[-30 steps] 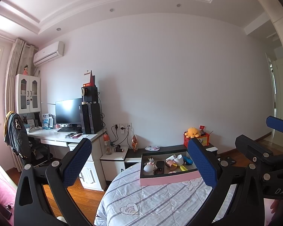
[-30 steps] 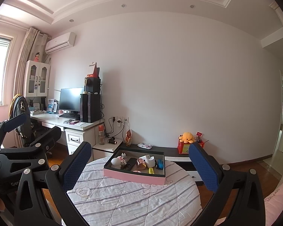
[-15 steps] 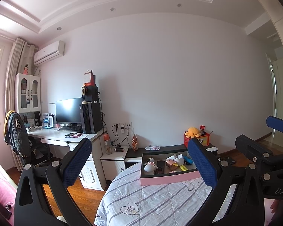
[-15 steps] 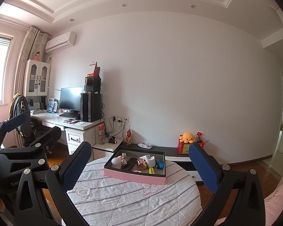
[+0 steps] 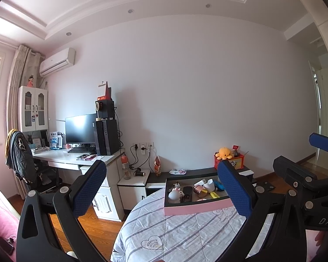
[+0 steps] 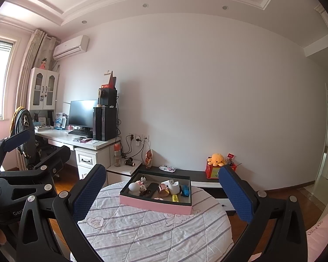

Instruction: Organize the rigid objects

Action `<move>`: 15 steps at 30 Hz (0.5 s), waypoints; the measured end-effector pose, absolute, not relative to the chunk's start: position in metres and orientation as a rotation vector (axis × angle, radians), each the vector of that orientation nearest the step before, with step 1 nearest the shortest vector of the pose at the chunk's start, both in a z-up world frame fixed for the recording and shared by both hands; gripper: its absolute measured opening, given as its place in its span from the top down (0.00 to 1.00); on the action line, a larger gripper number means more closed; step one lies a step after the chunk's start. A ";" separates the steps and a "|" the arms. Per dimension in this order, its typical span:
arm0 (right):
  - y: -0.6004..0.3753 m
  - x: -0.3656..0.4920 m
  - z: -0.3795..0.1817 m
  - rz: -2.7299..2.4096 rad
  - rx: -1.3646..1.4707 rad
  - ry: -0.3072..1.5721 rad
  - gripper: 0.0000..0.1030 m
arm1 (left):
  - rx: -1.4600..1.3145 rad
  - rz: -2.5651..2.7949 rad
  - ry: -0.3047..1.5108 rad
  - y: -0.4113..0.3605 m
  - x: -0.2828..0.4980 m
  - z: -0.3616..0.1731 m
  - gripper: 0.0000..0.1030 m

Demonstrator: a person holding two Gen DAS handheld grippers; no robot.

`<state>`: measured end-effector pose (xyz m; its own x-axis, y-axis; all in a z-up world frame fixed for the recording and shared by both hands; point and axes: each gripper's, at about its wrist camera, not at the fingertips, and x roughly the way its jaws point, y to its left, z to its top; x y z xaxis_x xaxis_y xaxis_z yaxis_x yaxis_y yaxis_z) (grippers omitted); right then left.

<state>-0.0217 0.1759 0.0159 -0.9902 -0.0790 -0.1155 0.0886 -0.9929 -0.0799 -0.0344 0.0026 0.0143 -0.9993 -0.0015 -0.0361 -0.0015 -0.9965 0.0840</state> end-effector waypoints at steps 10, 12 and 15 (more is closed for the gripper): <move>0.174 -0.022 0.018 -3.056 0.165 0.137 0.00 | -0.067 3.124 0.097 0.004 -0.037 0.016 0.00; 0.174 -0.023 0.018 -3.055 0.167 0.135 0.00 | -0.069 3.123 0.096 0.004 -0.037 0.016 0.00; 0.174 -0.024 0.018 -3.057 0.172 0.136 0.00 | -0.071 3.124 0.099 0.005 -0.038 0.017 0.00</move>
<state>-0.0242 0.1740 0.0183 -0.9908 -0.0720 -0.1149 0.0819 -0.9931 -0.0839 -0.0375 0.0046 0.0173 -0.9989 0.0133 -0.0459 -0.0162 -0.9979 0.0630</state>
